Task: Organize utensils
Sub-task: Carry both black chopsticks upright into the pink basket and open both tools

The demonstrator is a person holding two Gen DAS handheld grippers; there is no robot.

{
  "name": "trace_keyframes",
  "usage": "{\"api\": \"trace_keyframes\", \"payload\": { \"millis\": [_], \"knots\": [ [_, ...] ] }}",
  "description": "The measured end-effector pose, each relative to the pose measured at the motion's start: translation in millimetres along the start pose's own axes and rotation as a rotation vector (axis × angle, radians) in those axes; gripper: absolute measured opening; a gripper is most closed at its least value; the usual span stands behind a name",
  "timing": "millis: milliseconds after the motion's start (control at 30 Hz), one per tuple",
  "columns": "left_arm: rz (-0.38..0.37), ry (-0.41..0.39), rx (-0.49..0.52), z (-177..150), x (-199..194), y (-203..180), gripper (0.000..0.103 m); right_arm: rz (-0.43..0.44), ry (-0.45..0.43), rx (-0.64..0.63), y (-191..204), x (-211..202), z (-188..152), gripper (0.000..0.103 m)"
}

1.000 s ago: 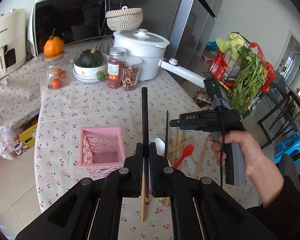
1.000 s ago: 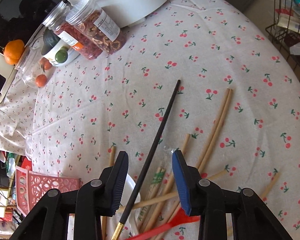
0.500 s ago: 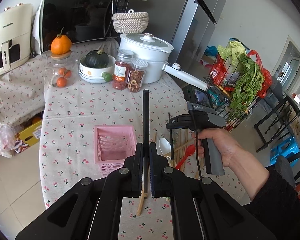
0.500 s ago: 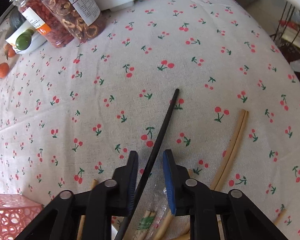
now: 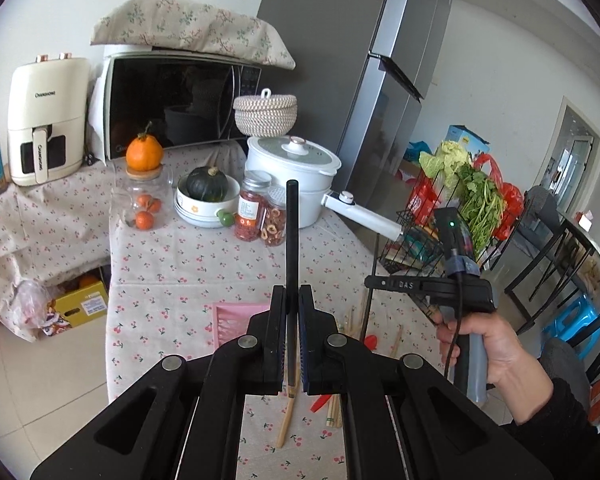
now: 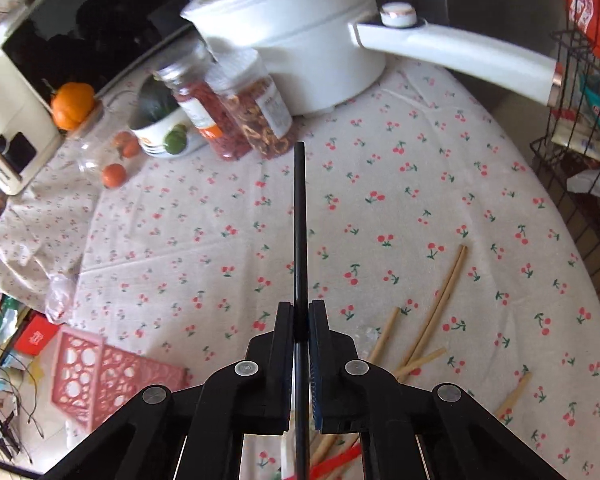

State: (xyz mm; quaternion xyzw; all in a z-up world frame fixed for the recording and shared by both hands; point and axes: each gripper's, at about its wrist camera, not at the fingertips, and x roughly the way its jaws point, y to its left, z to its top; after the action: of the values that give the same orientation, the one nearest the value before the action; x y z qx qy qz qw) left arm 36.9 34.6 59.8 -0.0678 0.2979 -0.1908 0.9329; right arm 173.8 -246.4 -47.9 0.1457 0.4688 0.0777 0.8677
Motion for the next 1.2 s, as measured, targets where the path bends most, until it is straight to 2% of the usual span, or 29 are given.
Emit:
{"api": "trace_keyframes", "payload": {
  "millis": [167, 300, 467, 633, 833, 1000, 1067, 1200],
  "knots": [
    [0.022, -0.123, -0.014, 13.2, -24.5, 3.5, 0.005, 0.060, -0.121, -0.085, 28.1, -53.9, -10.7, 0.005],
    [0.061, -0.168, -0.006, 21.2, -25.6, 6.4, 0.005, 0.103, -0.223, -0.142, 51.6, -88.1, -12.2, 0.005],
    [0.103, -0.147, 0.011, 26.8, -6.4, 11.8, 0.005, 0.173, -0.345, -0.167, 76.2, -119.8, -7.4, 0.005],
    [0.136, -0.091, 0.010, 27.8, 24.4, 23.8, 0.005, 0.257, -0.394, -0.168, 100.0, -123.5, 0.9, 0.005],
    [0.139, 0.041, 0.000, 23.5, 69.4, 38.0, 0.005, 0.283, -0.353, -0.174, 121.6, -89.2, 6.9, 0.005],
    [0.115, 0.154, -0.032, 17.0, 103.0, 50.6, 0.005, 0.235, -0.223, -0.205, 132.5, -41.7, 5.3, 0.005],
    [0.115, 0.181, -0.041, 15.3, 113.4, 54.0, 0.005, 0.217, -0.178, -0.213, 133.3, -24.0, 3.2, 0.005],
    [0.112, 0.183, -0.057, 18.7, 120.4, 58.6, 0.005, 0.192, -0.119, -0.216, 132.7, -0.7, 1.4, 0.006]
  ]
}}
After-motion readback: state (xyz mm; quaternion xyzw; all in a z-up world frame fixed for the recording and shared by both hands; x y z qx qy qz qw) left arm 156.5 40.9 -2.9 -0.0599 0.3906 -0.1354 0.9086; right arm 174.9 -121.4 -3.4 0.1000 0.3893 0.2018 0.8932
